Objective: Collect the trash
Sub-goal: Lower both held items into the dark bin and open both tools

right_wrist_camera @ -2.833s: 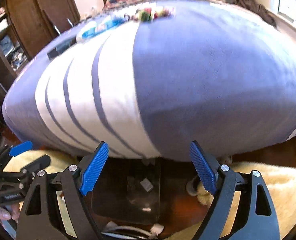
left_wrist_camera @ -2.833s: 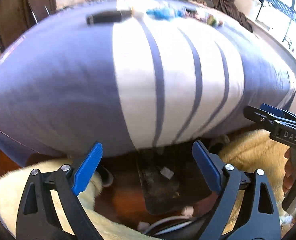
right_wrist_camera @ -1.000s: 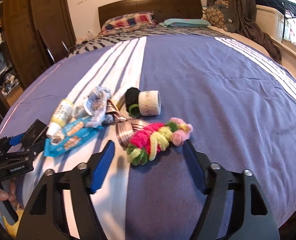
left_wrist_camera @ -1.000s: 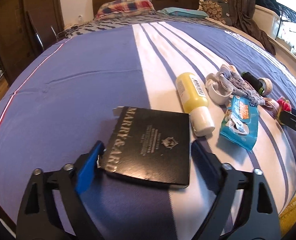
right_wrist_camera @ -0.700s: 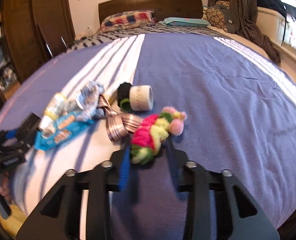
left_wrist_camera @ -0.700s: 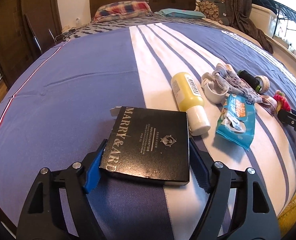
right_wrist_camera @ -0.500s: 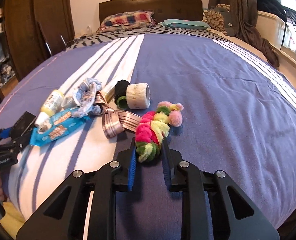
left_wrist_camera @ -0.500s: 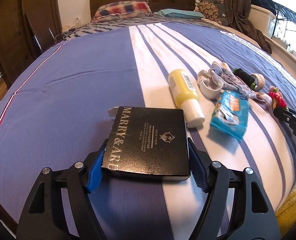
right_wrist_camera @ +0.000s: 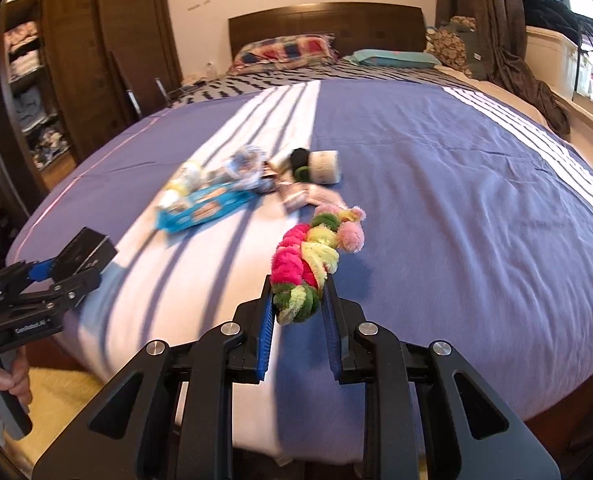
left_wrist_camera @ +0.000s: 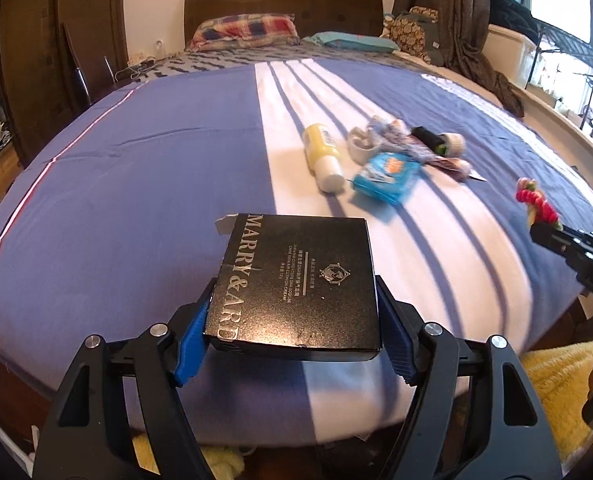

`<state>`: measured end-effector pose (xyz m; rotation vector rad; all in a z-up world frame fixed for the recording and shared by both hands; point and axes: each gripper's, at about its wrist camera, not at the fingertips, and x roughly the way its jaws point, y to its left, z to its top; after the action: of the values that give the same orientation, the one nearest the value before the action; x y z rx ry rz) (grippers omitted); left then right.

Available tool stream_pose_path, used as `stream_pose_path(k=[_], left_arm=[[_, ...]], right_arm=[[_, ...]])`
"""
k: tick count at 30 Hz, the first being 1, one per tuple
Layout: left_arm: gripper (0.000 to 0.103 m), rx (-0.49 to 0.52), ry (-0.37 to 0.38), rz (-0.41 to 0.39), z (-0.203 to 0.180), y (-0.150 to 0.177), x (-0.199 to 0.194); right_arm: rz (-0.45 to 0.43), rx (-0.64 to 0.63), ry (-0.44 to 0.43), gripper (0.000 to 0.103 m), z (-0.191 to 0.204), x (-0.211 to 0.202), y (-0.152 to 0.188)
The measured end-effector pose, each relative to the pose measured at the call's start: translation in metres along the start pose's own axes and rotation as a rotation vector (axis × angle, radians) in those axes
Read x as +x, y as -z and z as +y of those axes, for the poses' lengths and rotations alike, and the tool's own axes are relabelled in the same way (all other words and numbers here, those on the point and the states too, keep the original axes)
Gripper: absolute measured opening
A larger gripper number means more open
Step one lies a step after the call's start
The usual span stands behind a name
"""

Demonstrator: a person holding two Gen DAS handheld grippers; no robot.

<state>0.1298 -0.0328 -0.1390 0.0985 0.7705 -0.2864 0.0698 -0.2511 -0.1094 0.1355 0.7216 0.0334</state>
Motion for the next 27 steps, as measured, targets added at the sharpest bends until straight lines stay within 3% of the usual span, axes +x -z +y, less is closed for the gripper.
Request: stream_pose_path(k=[8, 15, 27], left_arm=[[0.069, 0.027, 0.031, -0.066, -0.02, 0.026, -0.056], [0.069, 0.051, 0.052, -0.08, -0.035, 0.052, -0.085], [0.069, 0.044, 0.079, 0.055, -0.039, 0.108, -0.063]], right_arm=[[-0.02, -0.02, -0.08, 0.023, 0.026, -0.049, 0.027], [0.019, -0.028, -0.147, 0.023, 0.039, -0.071, 0.057], [0.206, -0.002, -0.182, 0.023, 0.046, -0.04, 0.115]])
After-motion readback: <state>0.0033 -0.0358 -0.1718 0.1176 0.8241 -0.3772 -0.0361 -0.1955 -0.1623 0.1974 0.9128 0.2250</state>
